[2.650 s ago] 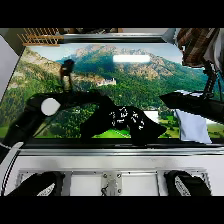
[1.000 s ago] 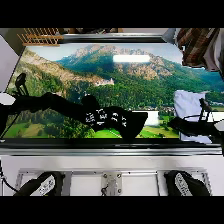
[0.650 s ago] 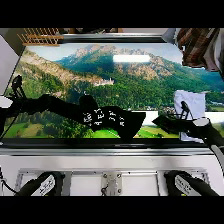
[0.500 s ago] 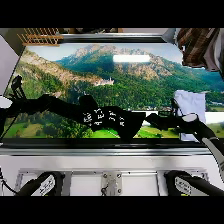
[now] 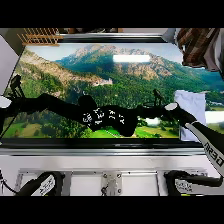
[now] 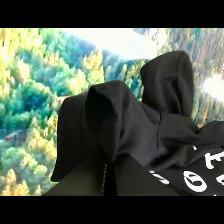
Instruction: Fold the clothes and pants, and hang the long-sleeved shirts on hangers.
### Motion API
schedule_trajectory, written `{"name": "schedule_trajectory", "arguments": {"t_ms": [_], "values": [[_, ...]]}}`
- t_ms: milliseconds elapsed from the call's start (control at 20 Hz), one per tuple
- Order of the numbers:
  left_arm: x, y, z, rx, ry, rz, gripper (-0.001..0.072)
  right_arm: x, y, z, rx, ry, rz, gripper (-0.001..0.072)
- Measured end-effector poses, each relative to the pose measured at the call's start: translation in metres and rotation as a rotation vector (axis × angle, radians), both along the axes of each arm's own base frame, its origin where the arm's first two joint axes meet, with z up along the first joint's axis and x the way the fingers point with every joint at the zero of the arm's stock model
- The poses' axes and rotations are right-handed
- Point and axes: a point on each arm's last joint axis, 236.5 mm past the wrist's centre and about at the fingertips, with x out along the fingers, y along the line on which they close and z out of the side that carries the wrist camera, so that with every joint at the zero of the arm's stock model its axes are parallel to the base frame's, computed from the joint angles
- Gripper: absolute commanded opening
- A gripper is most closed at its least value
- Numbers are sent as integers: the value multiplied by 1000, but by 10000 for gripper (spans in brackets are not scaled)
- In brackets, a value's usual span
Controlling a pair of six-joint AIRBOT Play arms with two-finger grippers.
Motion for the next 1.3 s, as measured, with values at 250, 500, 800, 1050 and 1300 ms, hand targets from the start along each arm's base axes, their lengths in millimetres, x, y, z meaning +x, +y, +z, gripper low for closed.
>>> {"name": "schedule_trajectory", "arguments": {"t_ms": [250,500,800,1050,1300], "values": [[22,22,136,108,-285,16,8,60,-56,180,-35,-398,-29,10],[-36,-8,337,250,-755,-6,8,23,-101,385,-130,-823,-78,10],[-168,-66,479,281,-1216,-50,7,-68,-102,515,-215,-1162,-138,10],[-229,-79,520,234,-1402,-41,8,-121,-93,556,-237,-1300,-159,10],[-192,-71,500,242,-1290,-30,8,-135,-89,554,-258,-1292,-144,10]]}}
